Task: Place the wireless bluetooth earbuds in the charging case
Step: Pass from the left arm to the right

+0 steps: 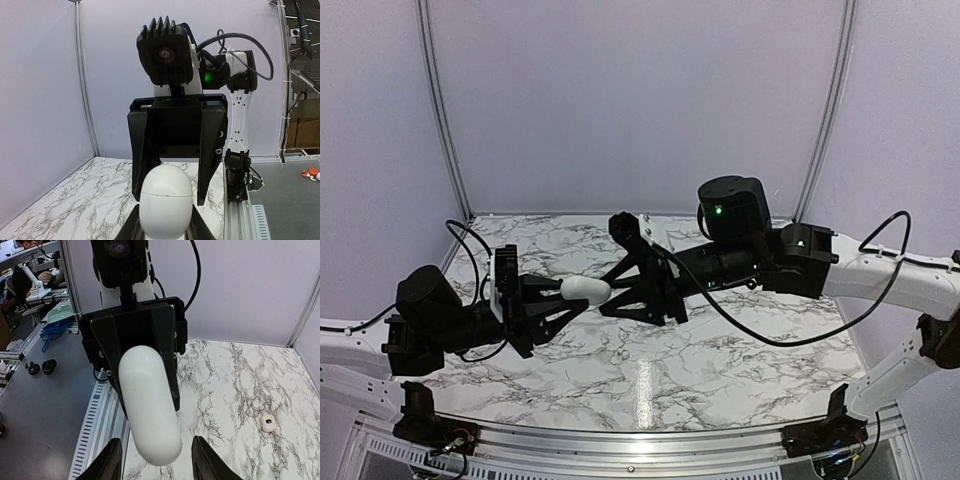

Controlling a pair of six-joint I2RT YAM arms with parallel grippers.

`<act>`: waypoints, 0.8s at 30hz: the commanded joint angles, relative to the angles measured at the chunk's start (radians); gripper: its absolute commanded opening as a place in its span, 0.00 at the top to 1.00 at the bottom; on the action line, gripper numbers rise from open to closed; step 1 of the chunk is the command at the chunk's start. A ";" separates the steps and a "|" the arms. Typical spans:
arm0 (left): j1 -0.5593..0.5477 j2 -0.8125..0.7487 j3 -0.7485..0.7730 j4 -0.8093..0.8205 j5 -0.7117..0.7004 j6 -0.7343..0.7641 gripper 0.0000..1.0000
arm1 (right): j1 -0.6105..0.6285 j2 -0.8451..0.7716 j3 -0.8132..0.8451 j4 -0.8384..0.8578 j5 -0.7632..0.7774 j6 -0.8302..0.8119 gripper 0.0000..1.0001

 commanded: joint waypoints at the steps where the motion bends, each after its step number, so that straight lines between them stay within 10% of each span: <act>1: 0.005 0.005 0.000 0.057 0.011 -0.014 1.00 | 0.010 0.012 0.057 -0.028 0.009 -0.022 0.54; 24: 0.005 0.015 -0.009 0.067 0.016 -0.016 0.96 | 0.038 0.052 0.125 -0.130 0.049 -0.066 0.82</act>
